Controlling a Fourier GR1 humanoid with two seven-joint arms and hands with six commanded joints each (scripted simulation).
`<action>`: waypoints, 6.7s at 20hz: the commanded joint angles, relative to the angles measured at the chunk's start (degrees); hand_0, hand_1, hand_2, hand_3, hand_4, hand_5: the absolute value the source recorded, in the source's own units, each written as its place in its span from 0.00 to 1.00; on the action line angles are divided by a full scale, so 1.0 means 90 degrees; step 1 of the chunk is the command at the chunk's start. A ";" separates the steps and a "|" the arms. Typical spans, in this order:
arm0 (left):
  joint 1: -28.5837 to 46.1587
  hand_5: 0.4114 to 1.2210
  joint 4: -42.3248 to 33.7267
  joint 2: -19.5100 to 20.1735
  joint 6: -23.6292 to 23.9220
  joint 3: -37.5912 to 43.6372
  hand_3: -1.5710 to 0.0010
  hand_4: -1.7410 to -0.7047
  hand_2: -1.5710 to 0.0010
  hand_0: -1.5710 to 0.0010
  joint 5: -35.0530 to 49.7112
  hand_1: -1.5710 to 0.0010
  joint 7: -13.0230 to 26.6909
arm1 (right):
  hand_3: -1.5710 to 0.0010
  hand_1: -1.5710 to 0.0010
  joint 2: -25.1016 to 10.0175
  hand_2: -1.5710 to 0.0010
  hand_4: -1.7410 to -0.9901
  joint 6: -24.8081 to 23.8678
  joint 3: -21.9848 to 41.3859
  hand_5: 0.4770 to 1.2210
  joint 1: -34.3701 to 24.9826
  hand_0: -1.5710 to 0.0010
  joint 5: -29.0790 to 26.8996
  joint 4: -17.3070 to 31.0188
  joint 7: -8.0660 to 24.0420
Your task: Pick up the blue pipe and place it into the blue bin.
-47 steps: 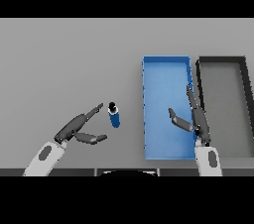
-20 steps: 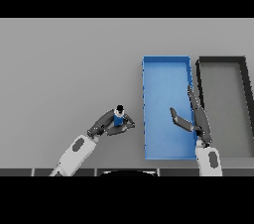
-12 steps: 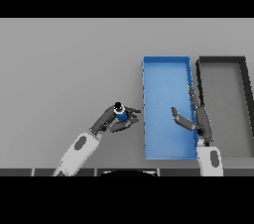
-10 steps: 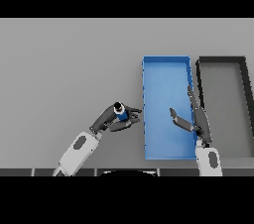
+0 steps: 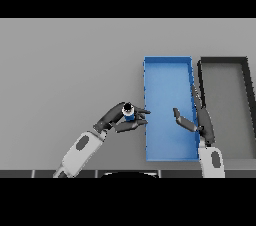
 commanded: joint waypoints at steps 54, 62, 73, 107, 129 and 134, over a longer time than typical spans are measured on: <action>0.0345 1.00 0.0130 -0.1056 -0.1607 0.1087 0.09 0.02 0.00 0.00 -0.0898 0.00 0.0570 | 0.09 0.05 -0.0292 0.05 0.05 0.2650 0.2611 0.84 -0.4308 0.05 -0.3015 -0.0807 0.2514; 0.0442 1.00 -0.0035 -0.1065 -0.1585 0.1146 0.41 0.26 0.34 0.26 -0.1572 0.32 0.0261 | 0.01 0.01 -0.0224 0.01 0.01 0.2193 0.2690 0.97 -0.4307 0.01 -0.2679 -0.0903 0.2369; 0.0519 0.24 -0.0048 -0.1226 -0.2153 0.1458 0.95 0.74 0.94 0.94 -0.1670 0.94 0.0900 | 0.00 0.00 0.0262 0.00 0.00 0.2414 0.2550 1.00 -0.4113 0.00 -0.2274 -0.0963 0.3025; 0.0697 0.01 -0.0076 -0.1052 -0.2082 0.1378 1.00 0.83 1.00 1.00 -0.1948 1.00 0.0902 | 0.00 0.00 -0.0532 0.00 0.00 0.1855 -0.1722 1.00 -0.4948 0.00 -0.3011 0.0670 0.4700; 0.0797 0.02 -0.0284 -0.1044 -0.2082 0.1322 1.00 0.83 1.00 1.00 -0.1914 1.00 0.1046 | 0.92 0.86 -0.4092 0.86 0.80 -0.1551 0.3741 0.74 -0.4291 0.84 -0.4815 0.1290 0.4479; 0.0888 0.02 -0.0324 -0.1061 -0.2034 0.1270 1.00 0.83 1.00 1.00 -0.1959 1.00 0.1002 | 0.97 0.95 -0.4452 0.95 0.90 -0.1554 0.4496 0.50 -0.4637 0.95 -0.5157 0.1419 0.4383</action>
